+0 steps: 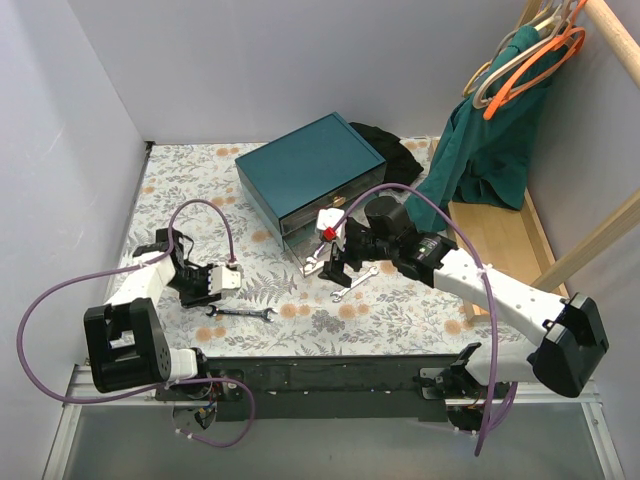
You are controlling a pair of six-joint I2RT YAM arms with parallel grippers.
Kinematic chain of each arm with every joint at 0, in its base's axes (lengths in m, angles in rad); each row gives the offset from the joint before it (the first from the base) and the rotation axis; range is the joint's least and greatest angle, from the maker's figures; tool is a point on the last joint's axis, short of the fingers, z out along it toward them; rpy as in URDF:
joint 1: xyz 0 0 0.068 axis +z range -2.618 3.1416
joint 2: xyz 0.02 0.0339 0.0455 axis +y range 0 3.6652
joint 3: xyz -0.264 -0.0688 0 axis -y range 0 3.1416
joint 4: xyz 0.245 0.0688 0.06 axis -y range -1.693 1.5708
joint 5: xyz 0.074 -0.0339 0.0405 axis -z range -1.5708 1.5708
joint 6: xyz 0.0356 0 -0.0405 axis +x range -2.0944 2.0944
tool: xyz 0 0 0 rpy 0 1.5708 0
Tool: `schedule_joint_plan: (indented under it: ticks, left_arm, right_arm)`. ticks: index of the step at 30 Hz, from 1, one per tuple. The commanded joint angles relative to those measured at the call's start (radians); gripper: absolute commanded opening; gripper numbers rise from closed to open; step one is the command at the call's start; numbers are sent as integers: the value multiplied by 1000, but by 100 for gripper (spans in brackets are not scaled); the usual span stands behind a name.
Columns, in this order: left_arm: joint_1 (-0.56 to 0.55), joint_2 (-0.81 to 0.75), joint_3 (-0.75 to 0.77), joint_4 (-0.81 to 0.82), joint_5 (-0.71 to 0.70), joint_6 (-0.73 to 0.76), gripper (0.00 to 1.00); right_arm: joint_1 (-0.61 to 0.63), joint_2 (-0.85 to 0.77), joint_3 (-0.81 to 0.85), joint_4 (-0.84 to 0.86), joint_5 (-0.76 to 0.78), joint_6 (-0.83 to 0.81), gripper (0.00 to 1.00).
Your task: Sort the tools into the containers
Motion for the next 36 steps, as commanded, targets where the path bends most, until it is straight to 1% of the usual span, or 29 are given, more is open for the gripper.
schedule_joint_plan:
  ticks: [1, 7, 13, 17, 20, 22, 23, 25, 26, 28, 29, 32, 36]
  left_arm:
    - [-7, -32, -33, 48, 56, 54, 35]
    - [-32, -37, -86, 81, 50, 83, 34]
    - [-44, -37, -122, 70, 42, 123, 33]
    - [-50, -32, -137, 42, 38, 151, 30]
    - [-52, -12, -151, 48, 24, 128, 28]
    - [-52, 9, -143, 58, 21, 103, 24]
    - [-52, 47, -137, 59, 21, 67, 22]
    - [-52, 95, -87, 49, 34, 21, 19]
    - [-52, 144, -65, 39, 39, -19, 14]
    - [-53, 192, -25, 19, 63, -58, 9]
    - [-52, 207, -1, 18, 68, -70, 5]
    - [-52, 232, 9, 21, 87, -88, 0]
    - [-52, 250, 4, -20, 97, -91, 0]
  right_arm:
    - [-4, 11, 30, 19, 9, 33, 99]
    - [-4, 17, 24, 22, 21, 34, 99]
    - [-4, 34, 29, 30, 30, 27, 99]
    - [-3, 46, 38, 25, 1, 16, 99]
    - [-3, 59, 42, 16, -16, -12, 98]
    - [-4, 65, 50, -11, -43, -57, 95]
    - [3, 72, 55, -22, -66, -74, 93]
    - [22, 80, 62, -31, -68, -110, 91]
    - [46, 92, 67, -31, -72, -117, 91]
    - [78, 112, 73, -31, -72, -127, 90]
    - [114, 137, 79, -30, -72, -137, 90]
    - [175, 181, 79, 8, -83, -142, 88]
    - [214, 244, 85, 88, -86, -166, 87]
